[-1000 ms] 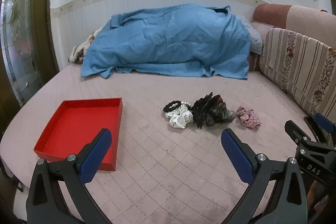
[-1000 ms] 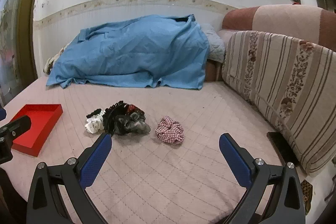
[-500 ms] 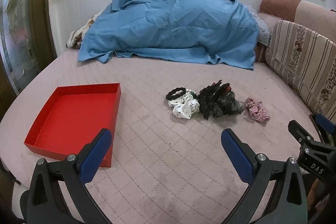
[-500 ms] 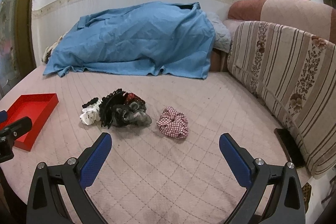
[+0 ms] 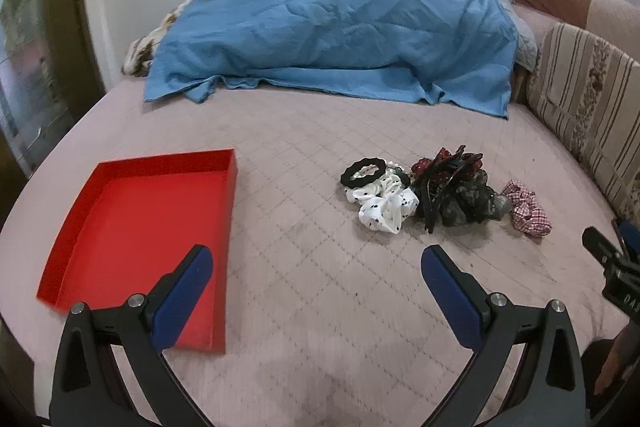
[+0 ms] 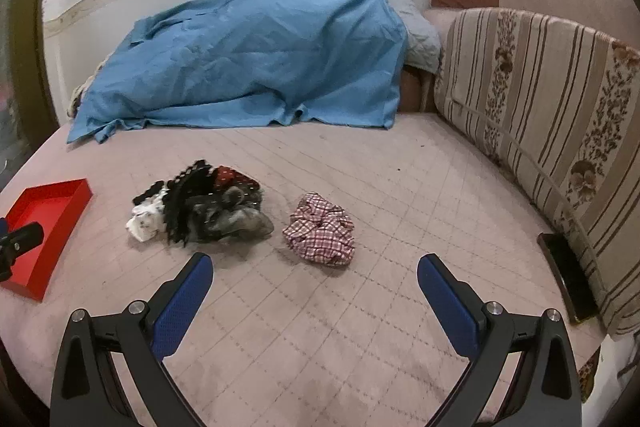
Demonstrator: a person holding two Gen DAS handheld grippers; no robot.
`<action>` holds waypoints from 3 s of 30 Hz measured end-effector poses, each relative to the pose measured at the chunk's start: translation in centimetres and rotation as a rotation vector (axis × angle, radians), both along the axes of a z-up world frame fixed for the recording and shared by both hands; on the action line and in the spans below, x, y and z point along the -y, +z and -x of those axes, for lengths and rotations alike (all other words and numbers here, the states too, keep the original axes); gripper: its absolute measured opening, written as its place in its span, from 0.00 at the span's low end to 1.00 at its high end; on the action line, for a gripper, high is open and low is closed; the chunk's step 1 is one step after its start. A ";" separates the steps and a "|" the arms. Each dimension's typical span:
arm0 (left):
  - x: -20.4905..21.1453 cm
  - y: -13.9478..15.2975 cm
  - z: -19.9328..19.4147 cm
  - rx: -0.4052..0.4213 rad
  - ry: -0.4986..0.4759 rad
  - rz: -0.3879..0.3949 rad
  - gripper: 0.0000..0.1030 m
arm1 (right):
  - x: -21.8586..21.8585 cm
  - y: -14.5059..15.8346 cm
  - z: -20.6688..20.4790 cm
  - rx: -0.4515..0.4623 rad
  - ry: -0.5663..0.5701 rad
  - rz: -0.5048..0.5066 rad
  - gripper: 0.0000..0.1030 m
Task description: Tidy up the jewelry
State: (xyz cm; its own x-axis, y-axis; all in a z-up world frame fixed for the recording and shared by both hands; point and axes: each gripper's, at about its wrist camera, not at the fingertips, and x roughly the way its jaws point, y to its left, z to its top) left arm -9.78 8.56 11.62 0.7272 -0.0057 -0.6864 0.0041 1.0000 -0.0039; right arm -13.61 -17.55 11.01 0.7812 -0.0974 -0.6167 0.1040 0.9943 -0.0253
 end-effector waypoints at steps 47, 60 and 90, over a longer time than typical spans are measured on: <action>1.6 -4.4 -8.7 -0.224 -0.110 0.246 0.19 | 3.3 -5.5 -10.1 -0.234 0.058 -0.218 0.16; -4.4 -1.0 -3.6 -0.117 -0.053 0.249 0.19 | -1.8 -0.5 -5.6 -0.182 0.159 -0.196 0.16; -26.8 -4.6 -8.0 -0.138 0.314 0.305 0.19 | -32.4 -0.3 -13.7 -0.314 0.605 -0.170 0.17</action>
State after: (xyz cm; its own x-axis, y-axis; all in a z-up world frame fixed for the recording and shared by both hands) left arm -1.73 35.38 7.02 0.6280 -0.0162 -0.7780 -0.3201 0.9059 -0.2773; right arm 0.07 14.83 10.68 0.4504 0.4159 -0.7900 -0.4559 0.8679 0.1971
